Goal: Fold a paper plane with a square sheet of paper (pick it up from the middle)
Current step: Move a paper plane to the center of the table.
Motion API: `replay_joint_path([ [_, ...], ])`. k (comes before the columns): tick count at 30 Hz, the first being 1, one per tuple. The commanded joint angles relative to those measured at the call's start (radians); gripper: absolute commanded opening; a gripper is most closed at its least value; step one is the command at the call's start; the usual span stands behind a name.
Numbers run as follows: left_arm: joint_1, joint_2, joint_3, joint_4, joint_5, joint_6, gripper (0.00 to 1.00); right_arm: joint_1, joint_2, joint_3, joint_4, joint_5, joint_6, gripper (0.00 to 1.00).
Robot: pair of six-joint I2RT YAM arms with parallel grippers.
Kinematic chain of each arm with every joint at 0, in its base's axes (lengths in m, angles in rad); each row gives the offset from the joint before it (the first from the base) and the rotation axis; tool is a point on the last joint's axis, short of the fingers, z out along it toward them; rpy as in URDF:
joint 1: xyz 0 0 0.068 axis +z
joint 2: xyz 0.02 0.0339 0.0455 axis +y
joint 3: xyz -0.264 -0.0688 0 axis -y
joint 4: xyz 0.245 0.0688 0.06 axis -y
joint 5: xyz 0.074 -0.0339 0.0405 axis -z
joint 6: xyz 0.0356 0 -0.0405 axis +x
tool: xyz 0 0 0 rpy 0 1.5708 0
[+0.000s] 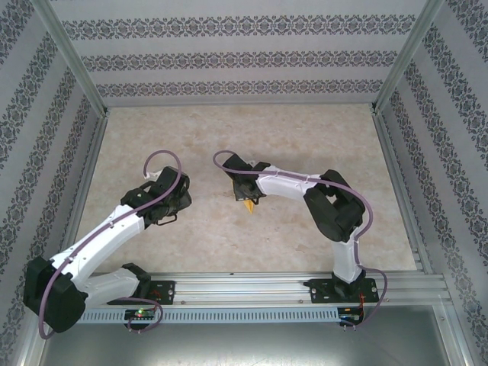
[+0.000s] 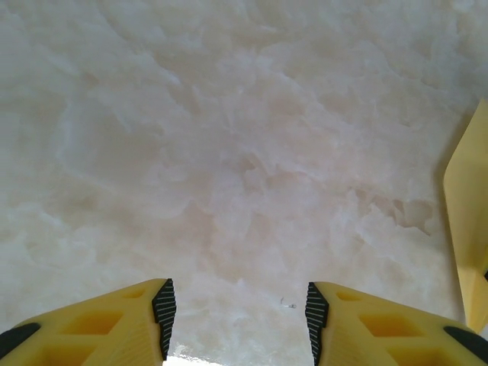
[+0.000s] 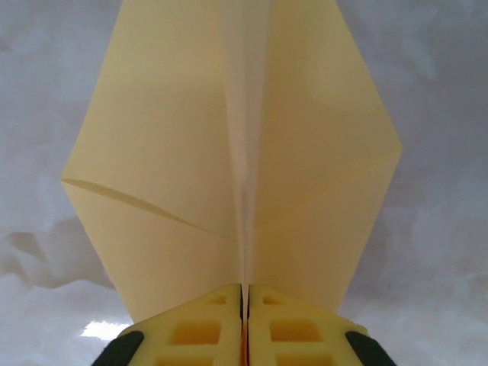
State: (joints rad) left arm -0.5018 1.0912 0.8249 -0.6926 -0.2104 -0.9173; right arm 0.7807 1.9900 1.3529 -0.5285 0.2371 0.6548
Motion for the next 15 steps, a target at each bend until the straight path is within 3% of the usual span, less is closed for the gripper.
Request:
replay_joint_path([
  [1,0.011,-0.038,-0.014,-0.025,-0.057,0.011,0.53,-0.011,-0.009,0.025,-0.023,-0.027,0.022,0.15],
  [2,0.011,-0.043,-0.014,-0.026,-0.068,0.013,0.54,-0.016,-0.017,0.03,-0.032,-0.038,0.02,0.17],
  [4,0.011,-0.052,-0.01,-0.031,-0.096,0.028,0.56,-0.024,-0.059,0.035,-0.057,-0.047,0.015,0.3],
  [8,0.012,-0.069,0.009,-0.052,-0.176,0.061,0.61,-0.044,-0.221,0.03,-0.11,-0.008,-0.013,0.36],
  [10,0.015,-0.073,0.022,-0.059,-0.236,0.097,0.69,-0.048,-0.339,0.004,-0.114,0.036,-0.056,0.39],
  [12,0.023,-0.076,0.029,-0.07,-0.318,0.125,0.82,-0.062,-0.463,-0.047,-0.105,0.126,-0.083,0.46],
  [15,0.066,-0.087,0.009,-0.038,-0.453,0.185,0.94,-0.127,-0.652,-0.208,-0.023,0.314,-0.142,0.6],
])
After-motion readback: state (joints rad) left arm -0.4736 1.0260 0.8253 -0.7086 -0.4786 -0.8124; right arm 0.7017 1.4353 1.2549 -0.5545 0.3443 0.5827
